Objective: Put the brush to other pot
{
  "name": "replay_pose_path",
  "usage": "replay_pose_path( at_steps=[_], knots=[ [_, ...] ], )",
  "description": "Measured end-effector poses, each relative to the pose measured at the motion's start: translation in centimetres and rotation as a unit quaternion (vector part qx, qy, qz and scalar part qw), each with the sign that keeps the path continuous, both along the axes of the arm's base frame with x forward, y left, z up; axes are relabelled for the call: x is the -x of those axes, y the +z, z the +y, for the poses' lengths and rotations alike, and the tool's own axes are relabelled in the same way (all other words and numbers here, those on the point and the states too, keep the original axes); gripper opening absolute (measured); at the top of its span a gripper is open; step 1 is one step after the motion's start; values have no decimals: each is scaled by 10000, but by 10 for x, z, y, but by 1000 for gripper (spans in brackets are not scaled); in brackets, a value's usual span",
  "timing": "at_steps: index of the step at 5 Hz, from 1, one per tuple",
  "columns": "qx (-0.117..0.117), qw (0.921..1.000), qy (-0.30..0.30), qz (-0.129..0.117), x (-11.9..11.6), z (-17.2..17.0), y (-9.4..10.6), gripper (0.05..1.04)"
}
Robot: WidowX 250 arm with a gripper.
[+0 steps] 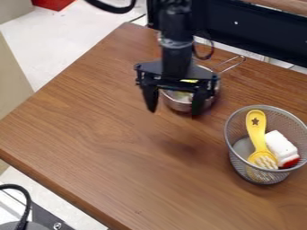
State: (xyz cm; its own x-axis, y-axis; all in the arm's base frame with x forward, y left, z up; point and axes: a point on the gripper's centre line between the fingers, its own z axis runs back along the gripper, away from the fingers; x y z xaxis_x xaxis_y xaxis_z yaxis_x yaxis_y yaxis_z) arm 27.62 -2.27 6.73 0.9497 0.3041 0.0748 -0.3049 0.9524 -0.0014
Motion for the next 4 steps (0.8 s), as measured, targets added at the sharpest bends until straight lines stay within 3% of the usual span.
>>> replay_pose_path(
  at_steps=[2,4],
  knots=[
    [390,9992,-25,-14,-3,-26,20,999],
    [712,9966,1,-413,-2,-67,15,999]
  ],
)
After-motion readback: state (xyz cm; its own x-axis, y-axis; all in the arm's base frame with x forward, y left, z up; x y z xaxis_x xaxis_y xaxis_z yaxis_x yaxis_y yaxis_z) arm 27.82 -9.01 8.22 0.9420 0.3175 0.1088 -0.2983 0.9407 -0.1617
